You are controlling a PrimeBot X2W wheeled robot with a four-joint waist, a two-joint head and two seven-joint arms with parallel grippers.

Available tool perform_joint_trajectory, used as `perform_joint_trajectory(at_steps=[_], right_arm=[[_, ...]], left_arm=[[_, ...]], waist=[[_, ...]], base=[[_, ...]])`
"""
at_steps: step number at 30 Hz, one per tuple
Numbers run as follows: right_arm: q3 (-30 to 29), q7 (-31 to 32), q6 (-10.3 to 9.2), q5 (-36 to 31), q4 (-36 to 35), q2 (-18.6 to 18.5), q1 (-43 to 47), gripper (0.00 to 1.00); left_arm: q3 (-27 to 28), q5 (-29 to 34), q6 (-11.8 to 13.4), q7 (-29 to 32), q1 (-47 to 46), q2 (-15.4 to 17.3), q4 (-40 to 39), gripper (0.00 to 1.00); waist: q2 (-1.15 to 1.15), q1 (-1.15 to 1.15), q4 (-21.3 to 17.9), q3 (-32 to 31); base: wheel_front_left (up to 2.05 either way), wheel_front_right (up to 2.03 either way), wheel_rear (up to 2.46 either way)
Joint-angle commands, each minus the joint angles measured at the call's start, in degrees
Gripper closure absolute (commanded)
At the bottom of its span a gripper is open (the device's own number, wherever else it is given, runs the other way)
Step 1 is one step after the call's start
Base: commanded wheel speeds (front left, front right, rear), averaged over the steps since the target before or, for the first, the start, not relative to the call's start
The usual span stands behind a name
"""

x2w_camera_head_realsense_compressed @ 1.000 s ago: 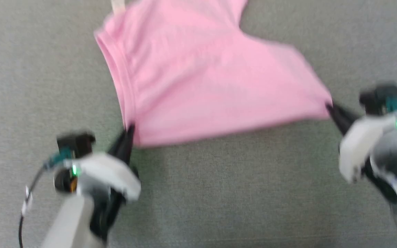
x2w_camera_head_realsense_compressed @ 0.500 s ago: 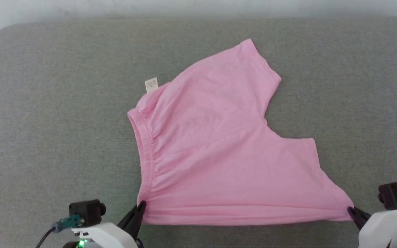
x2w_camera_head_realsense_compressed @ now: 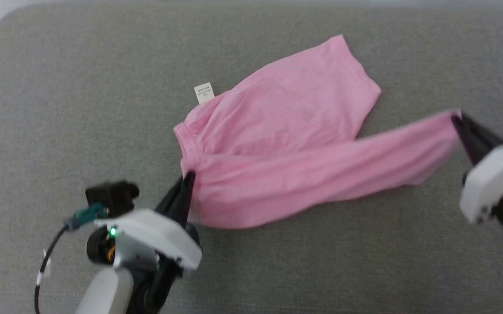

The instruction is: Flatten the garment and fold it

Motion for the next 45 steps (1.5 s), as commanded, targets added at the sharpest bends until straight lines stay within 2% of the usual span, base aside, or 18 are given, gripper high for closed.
perform_joint_trajectory(at_steps=[1, 9, 16, 22, 30, 33, 34, 35, 39, 45], right_arm=[[0.5, -0.7, -0.11, 0.3, 1.2, -0.3, -2.5, 1.00], [4.2, -3.9, -0.11, 0.0, 17.0, -1.4, -24.9, 1.00], [9.1, -4.5, -0.11, -2.2, 30.0, -3.1, -38.6, 1.00], [14.2, -2.5, -0.11, -2.5, 38.5, -4.8, -46.9, 1.00], [17.0, 5.0, -0.11, 1.3, 47.3, -5.7, -52.3, 1.00], [16.4, 7.4, -0.11, 2.7, 49.2, -5.9, -52.8, 1.00], [16.2, 7.7, -0.11, 2.9, 49.4, -5.9, -52.7, 0.64], [15.7, 7.8, -0.11, 3.3, 49.7, -5.8, -52.5, 0.00], [14.9, 6.4, -0.11, 4.9, 49.0, -5.8, -50.5, 0.00], [13.8, -2.2, -0.11, 8.1, 44.0, -5.8, -42.6, 0.00]], left_arm=[[0.1, 0.4, 0.4, -0.5, -1.7, -0.5, 0.6, 1.00], [0.4, 2.2, 2.1, -3.9, -12.7, -4.1, 7.1, 1.00], [0.3, 2.0, 2.6, -9.0, -20.1, -6.6, 12.1, 1.00], [-1.3, 1.4, 2.8, -12.6, -24.0, -7.7, 15.4, 1.00], [-4.4, -0.6, 2.5, -15.2, -26.1, -8.1, 17.0, 1.00], [-5.6, -1.3, 1.9, -15.8, -26.1, -8.2, 17.3, 0.00], [-5.9, -1.7, 1.6, -16.1, -26.0, -8.2, 17.3, 0.00], [-6.2, -2.0, 1.4, -16.3, -25.9, -8.2, 17.2, 0.00], [-6.6, -2.2, 0.9, -17.9, -25.0, -8.2, 16.8, 0.00], [-6.6, -0.6, 0.9, -21.1, -21.0, -6.0, 14.5, 0.00]], waist=[[0.00, -0.01, 1.7, 2.4], [0.00, -0.01, 5.9, 10.1], [0.00, -0.01, 9.5, 16.5], [0.00, -0.01, 11.6, 20.5], [0.00, -0.01, 13.3, 22.7], [0.00, -0.01, 13.5, 22.3], [0.00, -0.01, 13.4, 22.0], [0.00, -0.01, 13.3, 21.5], [0.00, -0.01, 12.7, 18.9], [0.00, -0.01, 10.8, 12.0]], base=[[0.00, 0.00, 0.00], [0.00, 0.00, 0.00], [0.00, 0.00, 0.00], [0.00, 0.00, 0.00], [0.00, 0.00, 0.00], [0.00, 0.00, 0.00], [0.00, 0.00, 0.00], [0.00, 0.00, 0.00], [0.00, 0.00, 0.00], [0.00, 0.00, 0.00]])
